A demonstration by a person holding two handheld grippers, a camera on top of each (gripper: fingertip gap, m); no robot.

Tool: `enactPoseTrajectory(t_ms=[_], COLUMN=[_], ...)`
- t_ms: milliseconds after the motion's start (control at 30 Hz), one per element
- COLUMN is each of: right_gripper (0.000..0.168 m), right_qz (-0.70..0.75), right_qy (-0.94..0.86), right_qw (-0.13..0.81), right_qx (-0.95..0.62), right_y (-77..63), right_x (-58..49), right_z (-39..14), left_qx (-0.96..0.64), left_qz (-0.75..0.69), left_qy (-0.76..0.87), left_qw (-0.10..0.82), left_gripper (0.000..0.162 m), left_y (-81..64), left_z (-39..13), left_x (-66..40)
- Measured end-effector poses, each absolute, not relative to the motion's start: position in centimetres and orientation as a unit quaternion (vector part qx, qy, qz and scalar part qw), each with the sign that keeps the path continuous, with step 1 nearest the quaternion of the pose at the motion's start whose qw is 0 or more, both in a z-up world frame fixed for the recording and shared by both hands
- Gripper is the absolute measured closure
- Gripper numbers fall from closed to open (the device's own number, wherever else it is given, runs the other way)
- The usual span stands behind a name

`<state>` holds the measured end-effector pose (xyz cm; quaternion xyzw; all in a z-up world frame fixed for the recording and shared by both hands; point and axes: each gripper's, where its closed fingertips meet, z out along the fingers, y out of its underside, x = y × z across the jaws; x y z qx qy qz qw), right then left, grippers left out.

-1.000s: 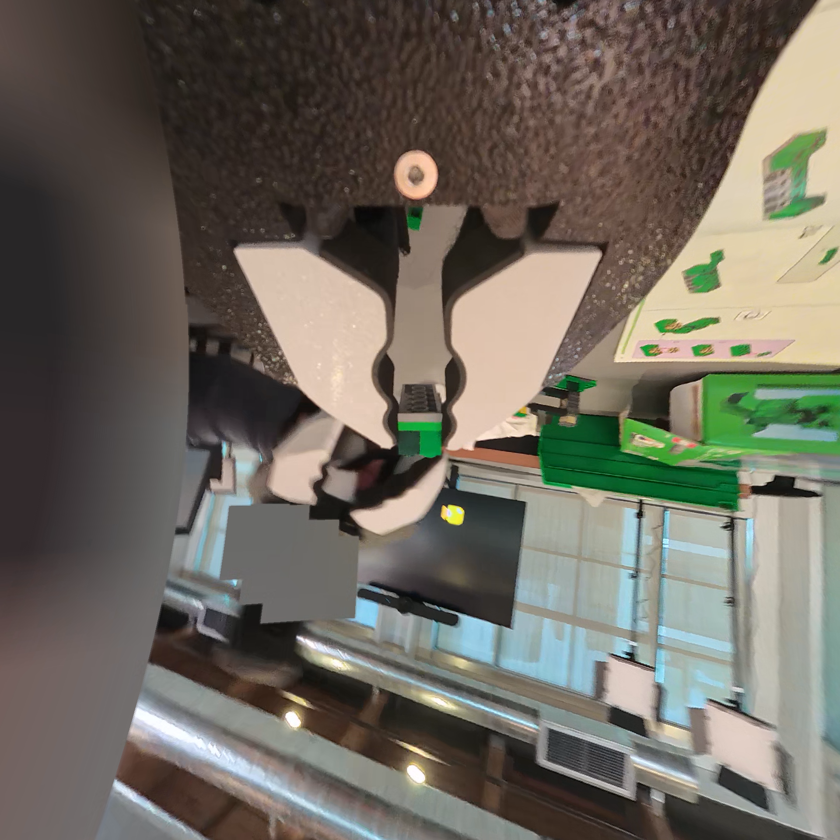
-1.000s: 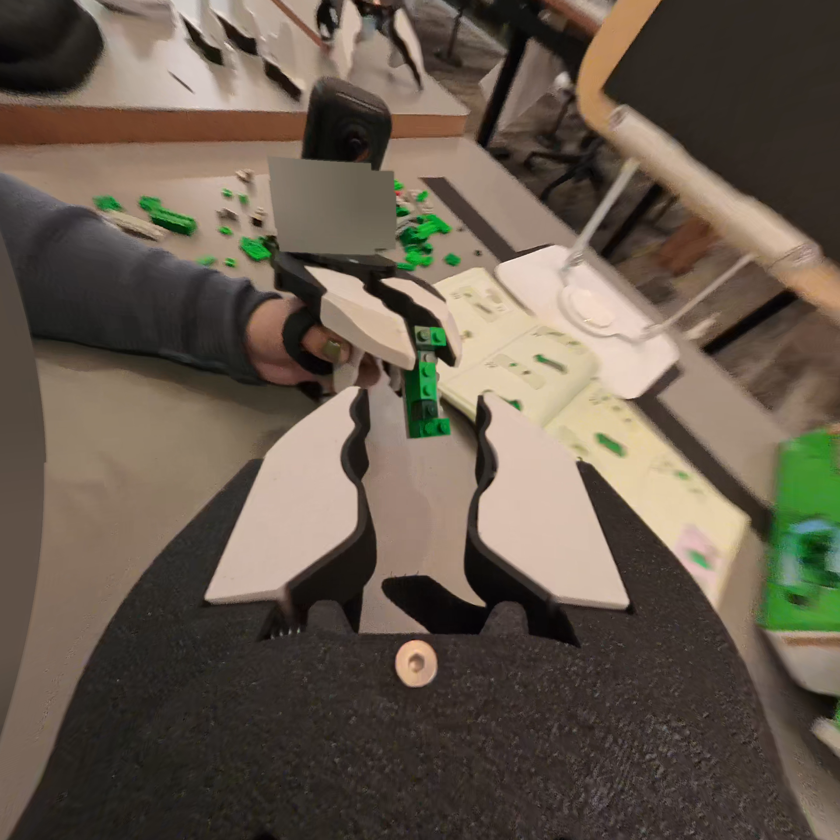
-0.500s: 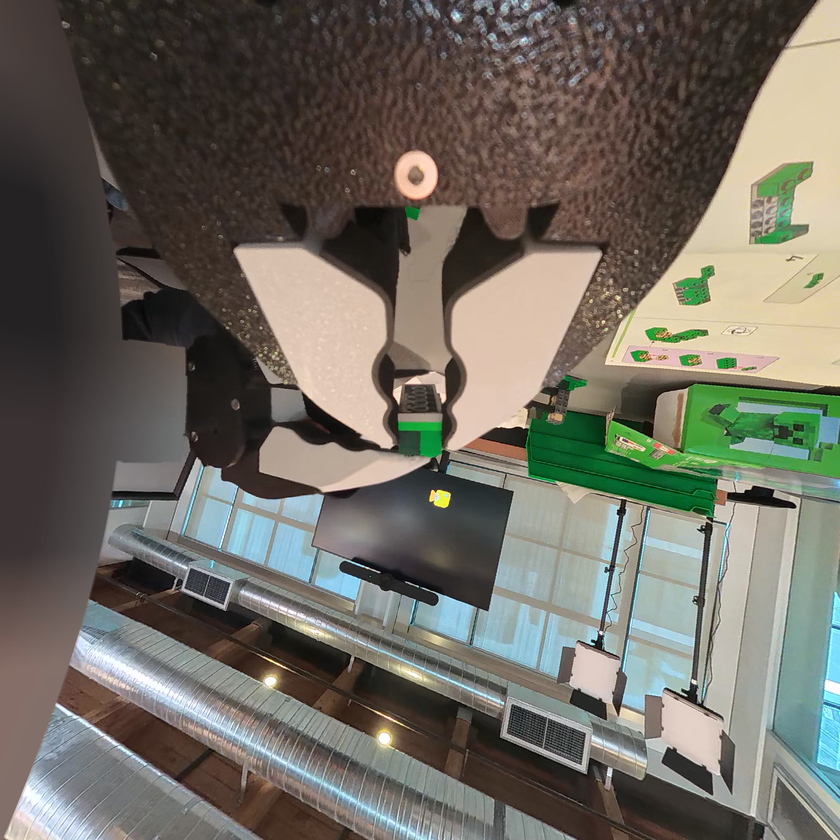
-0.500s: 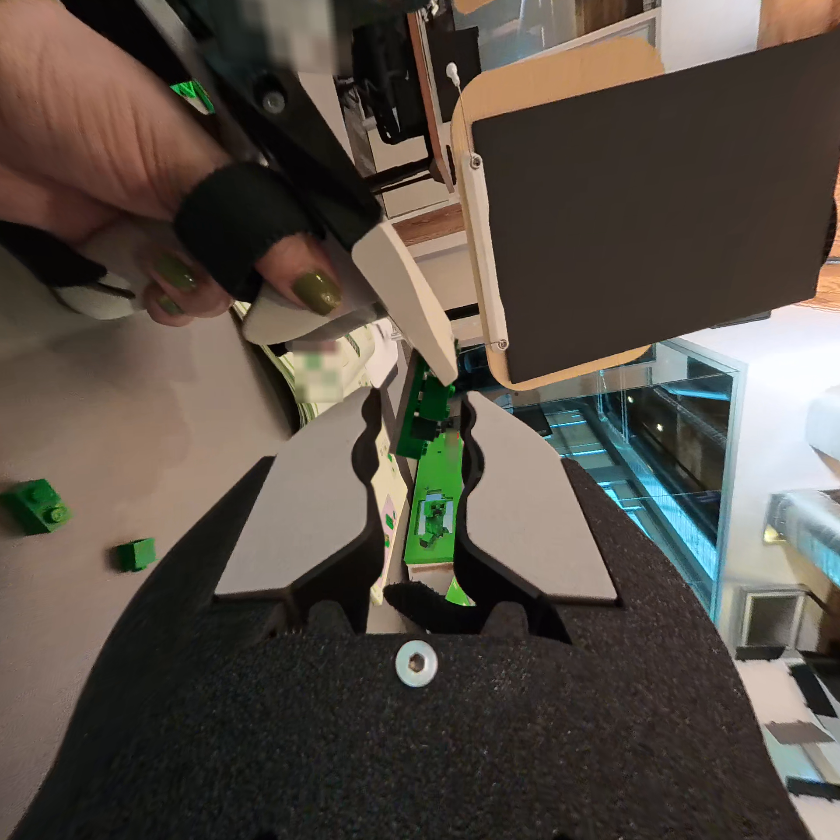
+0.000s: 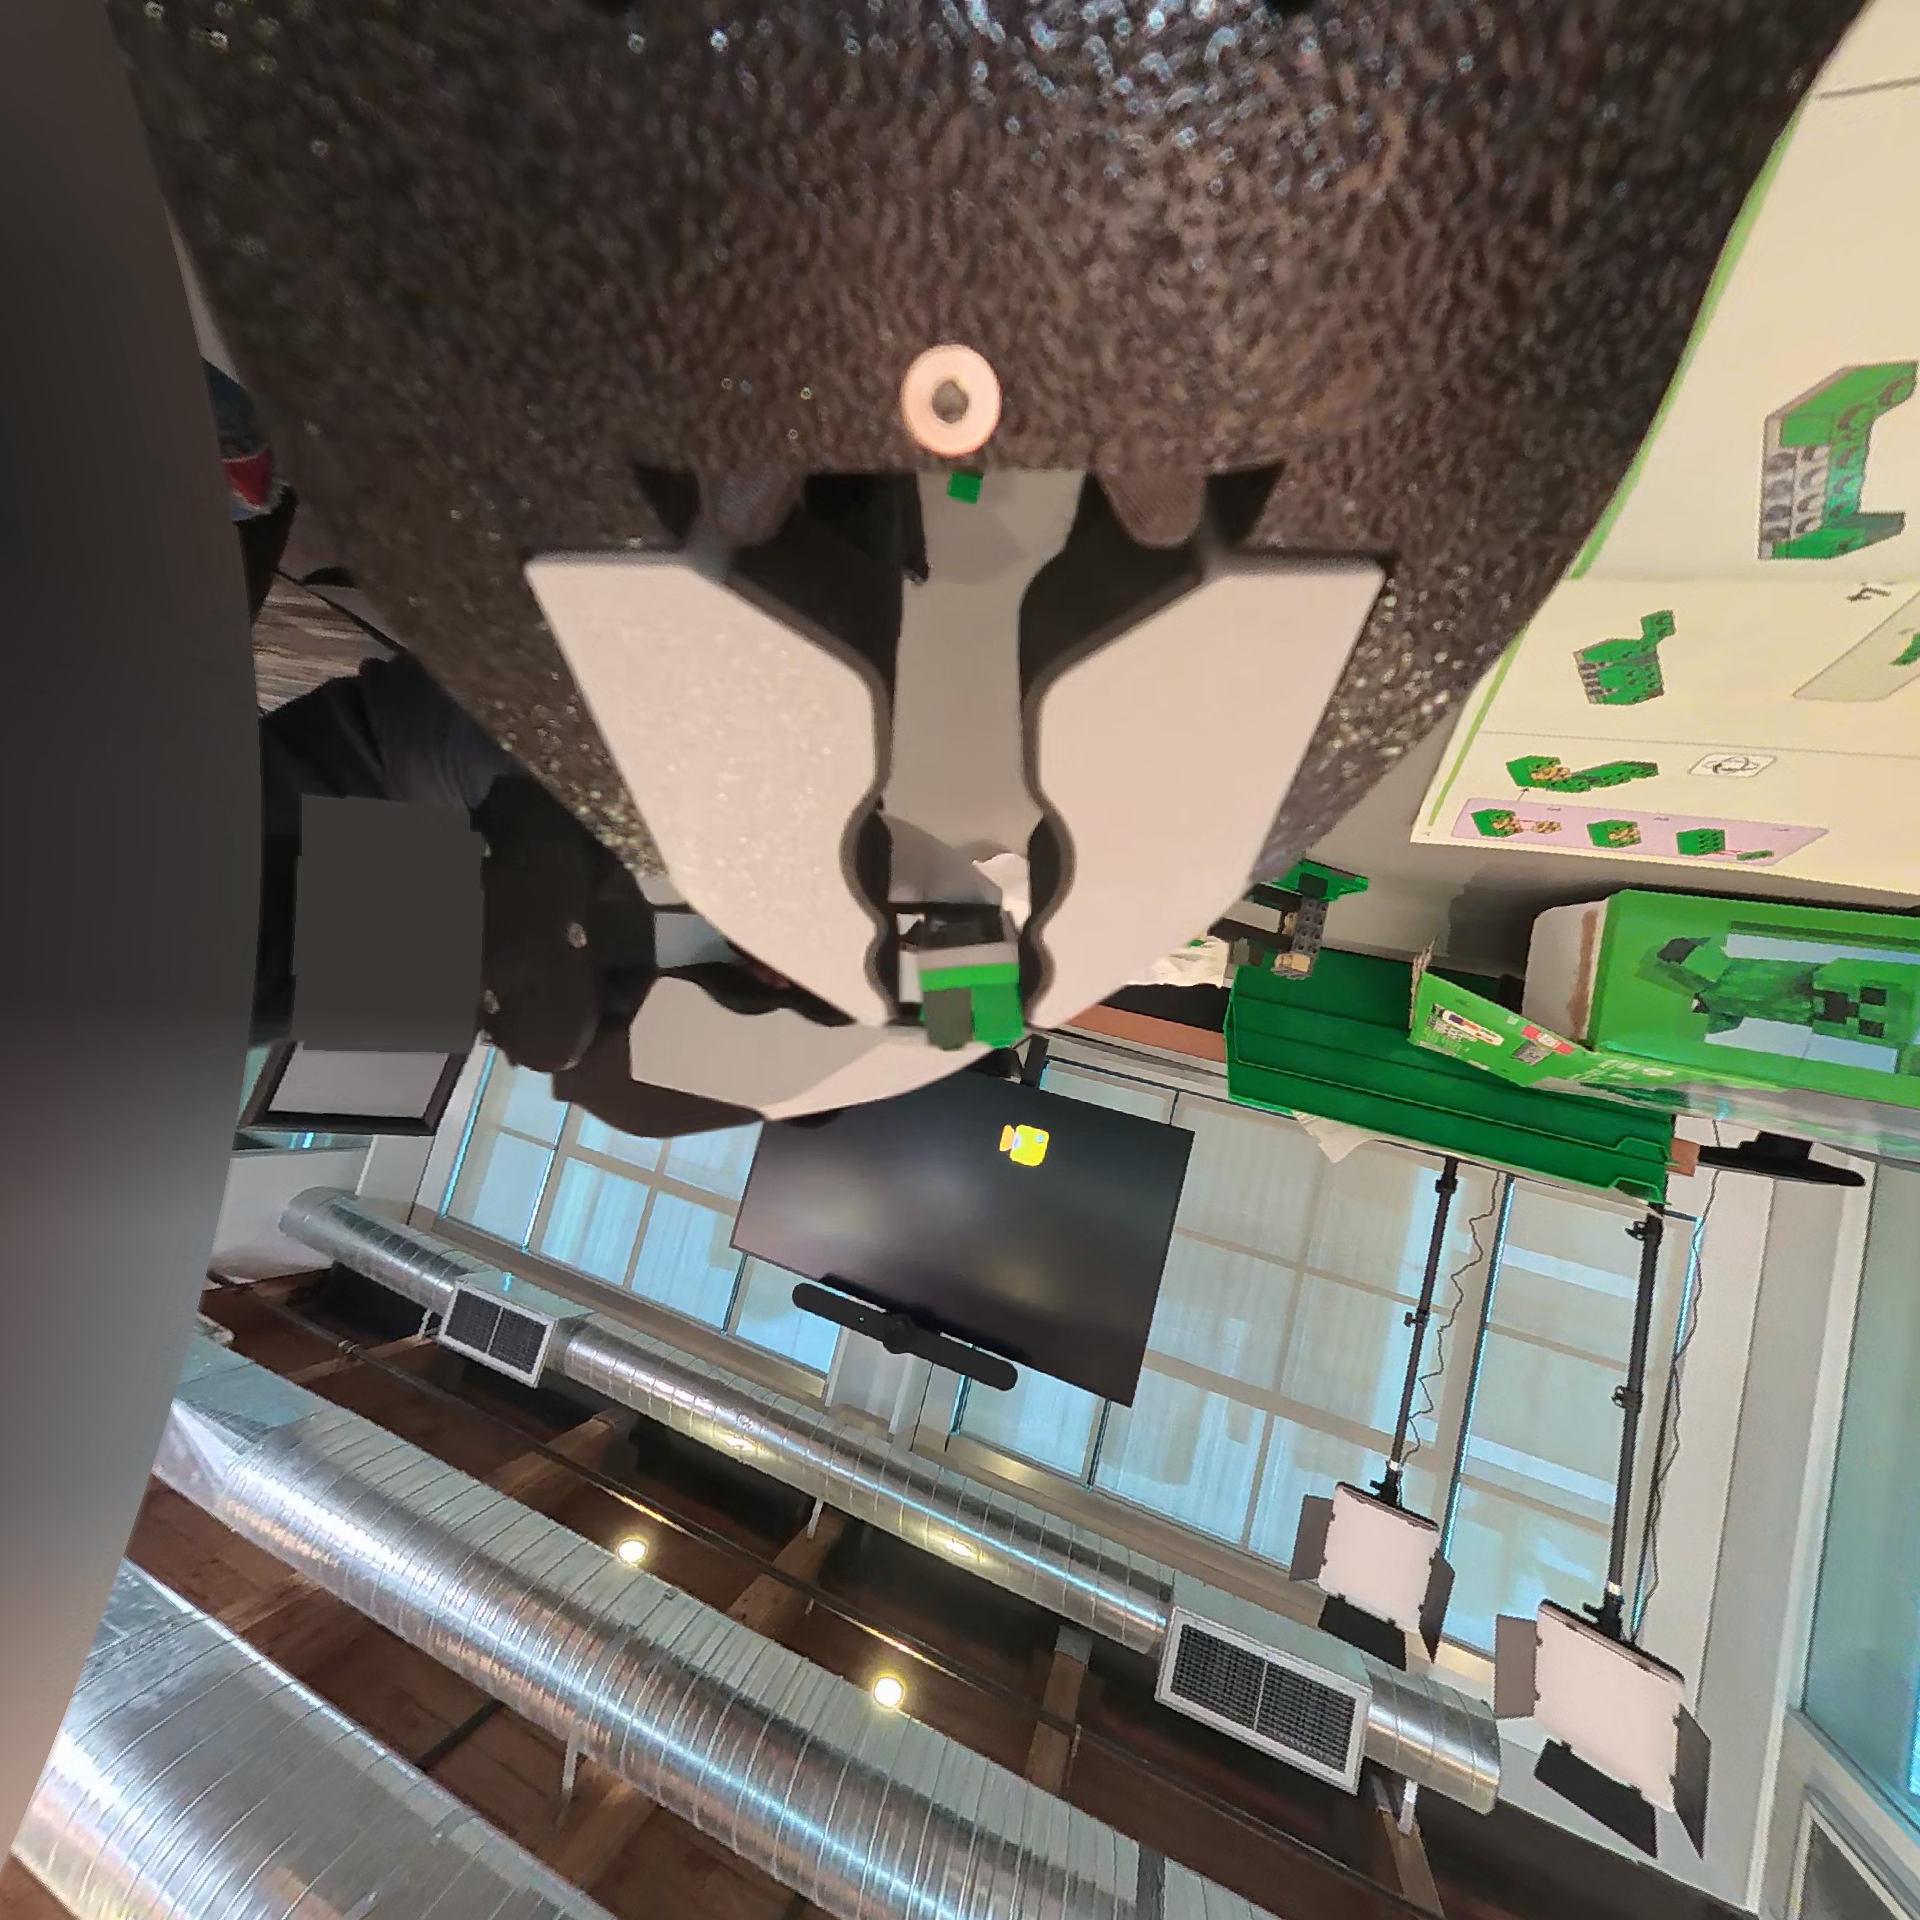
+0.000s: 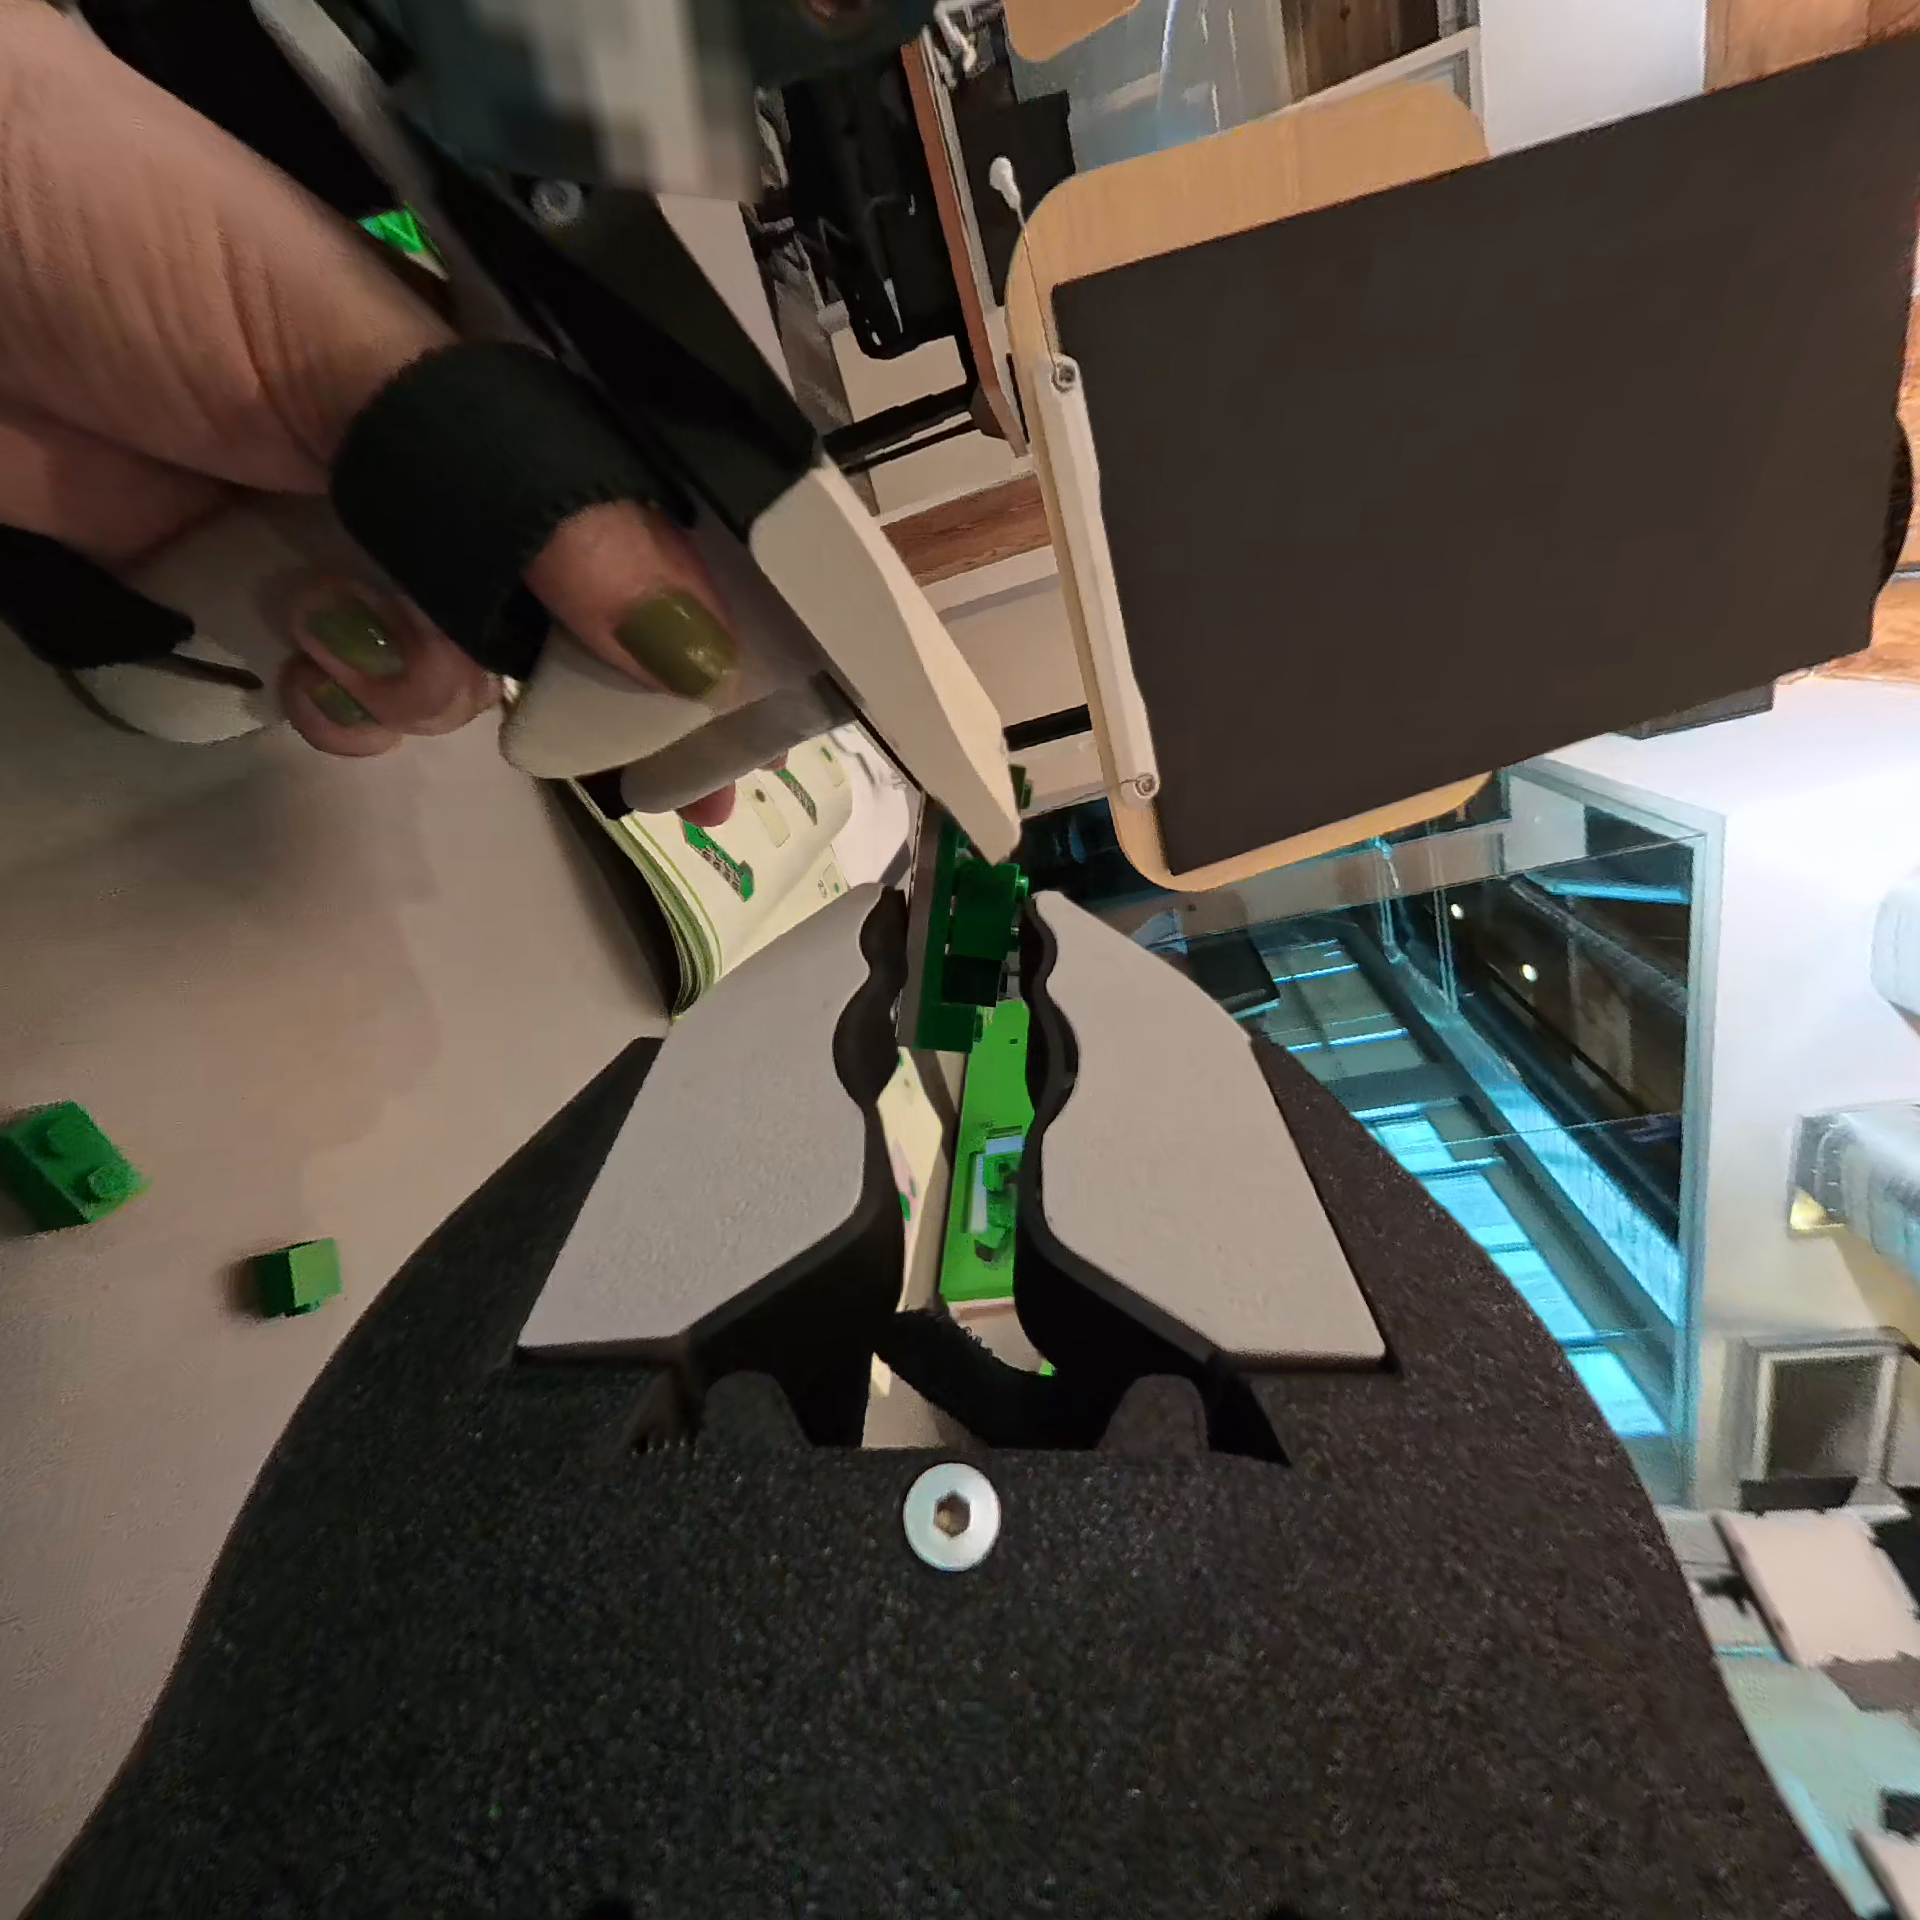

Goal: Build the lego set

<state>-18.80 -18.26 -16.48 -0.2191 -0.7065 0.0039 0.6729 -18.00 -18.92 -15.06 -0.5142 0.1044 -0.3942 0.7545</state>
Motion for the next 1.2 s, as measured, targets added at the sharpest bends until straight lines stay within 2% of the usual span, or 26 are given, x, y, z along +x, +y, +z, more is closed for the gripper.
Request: enactPoseTrajectory(t_ms=[67,233,400,833,967,1200], right_gripper=[0.148,0.148,0.148,0.148,0.148,0.148], right_qz=[0.011,0.043,0.051,0.085,0.099,0.100], right_qy=[-0.704,-0.714,-0.727,-0.749,-0.735,-0.736], right_qw=[0.671,0.650,0.638,0.605,0.614,0.617], right_qx=[-0.232,-0.258,-0.248,-0.257,-0.270,-0.260], right_y=[-17.8,-17.3,-17.8,-17.7,-17.2,-17.5], right_x=[-18.6,-18.2,-18.1,-17.9,-17.8,-17.8], right_z=[-16.4,-16.7,-17.3,-17.4,-16.9,-17.0], left_qx=[-0.521,-0.527,-0.535,-0.545,-0.558,-0.556], left_qz=[-0.392,-0.386,-0.401,-0.398,-0.396,-0.413], left_qy=[0.101,0.098,0.091,0.092,0.091,0.092], left_qw=[0.751,0.751,0.738,0.732,0.724,0.716], left_gripper=[0.131,0.124,0.144,0.144,0.125,0.134], left_y=[-18.8,-18.6,-18.5,-18.4,-18.1,-18.2], left_z=[-15.2,-15.3,-15.5,-15.7,-16.0,-16.0], left_x=[-18.0,-18.0,-18.0,-17.8,-17.6,-17.5])
